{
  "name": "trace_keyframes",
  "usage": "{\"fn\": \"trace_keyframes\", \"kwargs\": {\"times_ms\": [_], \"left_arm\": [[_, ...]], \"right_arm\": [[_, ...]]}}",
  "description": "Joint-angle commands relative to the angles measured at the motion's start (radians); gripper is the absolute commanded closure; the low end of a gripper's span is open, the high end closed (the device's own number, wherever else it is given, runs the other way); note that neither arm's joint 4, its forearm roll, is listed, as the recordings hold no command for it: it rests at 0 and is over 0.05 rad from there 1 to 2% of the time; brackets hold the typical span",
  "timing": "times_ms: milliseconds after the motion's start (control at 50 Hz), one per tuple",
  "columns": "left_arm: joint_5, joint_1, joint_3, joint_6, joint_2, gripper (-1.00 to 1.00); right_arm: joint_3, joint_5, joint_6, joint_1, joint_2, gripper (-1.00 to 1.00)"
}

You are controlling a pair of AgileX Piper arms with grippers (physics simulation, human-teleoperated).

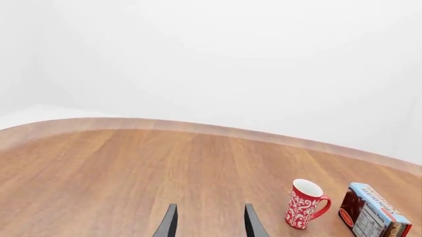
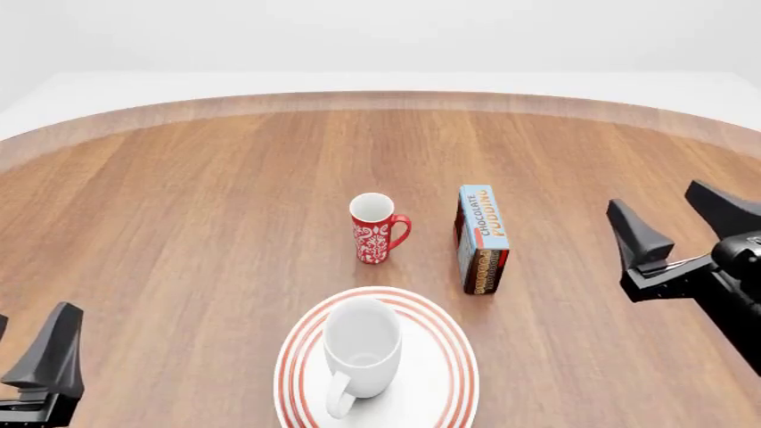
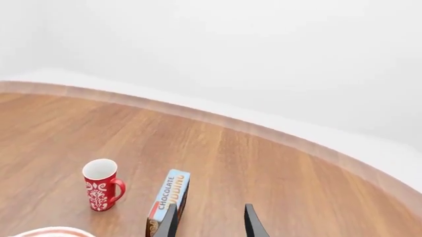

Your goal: Pick up the white mug and put it on the plate, and put the chocolate pudding to the right of the plate.

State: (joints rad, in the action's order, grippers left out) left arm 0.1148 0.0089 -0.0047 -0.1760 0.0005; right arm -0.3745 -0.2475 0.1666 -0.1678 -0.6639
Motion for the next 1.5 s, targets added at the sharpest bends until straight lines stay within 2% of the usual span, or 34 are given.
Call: {"fn": "trace_keyframes", "kwargs": {"times_ms": [20,780,1500], "left_arm": [[0.001,0.000,0.000,-0.002,0.000,-1.00],[0.002,-0.001,0.001,-0.007,0.000,-1.00],[0.002,0.000,0.001,-0.019,0.000,-1.00]], "right_arm": [[-0.046,-0.010,0.017,-0.006,-0.071,-1.00],[-0.185,-0.005,0.047,-0.056,-0.281,-1.00],[-0.303,0.024,0.028,-0.081,-0.447,-1.00]]}}
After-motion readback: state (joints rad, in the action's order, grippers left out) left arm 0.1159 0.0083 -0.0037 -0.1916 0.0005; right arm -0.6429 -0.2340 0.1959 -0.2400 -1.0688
